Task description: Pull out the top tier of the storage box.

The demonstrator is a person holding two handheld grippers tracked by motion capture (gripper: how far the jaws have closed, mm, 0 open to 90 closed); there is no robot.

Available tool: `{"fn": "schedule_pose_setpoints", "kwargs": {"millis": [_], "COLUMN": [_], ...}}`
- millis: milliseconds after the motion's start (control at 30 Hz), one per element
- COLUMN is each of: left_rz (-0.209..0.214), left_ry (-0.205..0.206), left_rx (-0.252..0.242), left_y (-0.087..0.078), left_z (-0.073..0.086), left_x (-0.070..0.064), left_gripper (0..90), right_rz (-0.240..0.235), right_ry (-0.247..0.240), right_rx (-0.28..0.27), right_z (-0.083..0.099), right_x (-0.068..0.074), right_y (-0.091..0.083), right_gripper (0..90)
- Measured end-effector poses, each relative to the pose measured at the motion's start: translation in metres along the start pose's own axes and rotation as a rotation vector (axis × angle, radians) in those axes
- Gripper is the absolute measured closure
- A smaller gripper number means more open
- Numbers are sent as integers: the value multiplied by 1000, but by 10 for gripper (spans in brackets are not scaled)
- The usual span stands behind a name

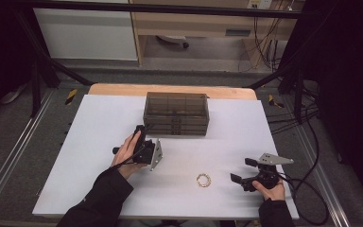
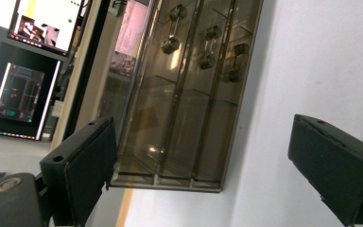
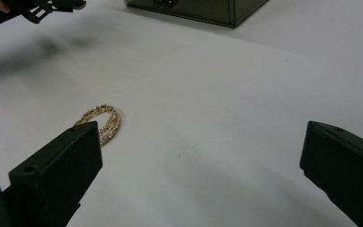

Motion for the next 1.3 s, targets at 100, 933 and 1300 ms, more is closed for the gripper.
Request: {"fn": "schedule_pose_setpoints", "kwargs": {"millis": [100, 933, 1300], "left_rz": [-14, -114, -133], "left_ry": [25, 150, 190], "left_rx": [-11, -42, -45], "left_y": [3, 29, 39], "left_z": [-4, -20, -23], "left_x": [0, 0, -5], "left_gripper": [89, 236, 294], "right_rz": [-1, -1, -4], "right_ry": [1, -1, 0], "right_rx": [0, 0, 3], "right_z": [0, 0, 0], "right_x": [0, 0, 0], "right_y": [0, 0, 1], "right_gripper": [5, 5, 5]}}
Point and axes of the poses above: each handheld gripper's, and its own axes: y roughly forward along the jaws, z roughly out of its underside, x roughly to its left, the point moved 3 cm from there along y, roughly forward along the jaws
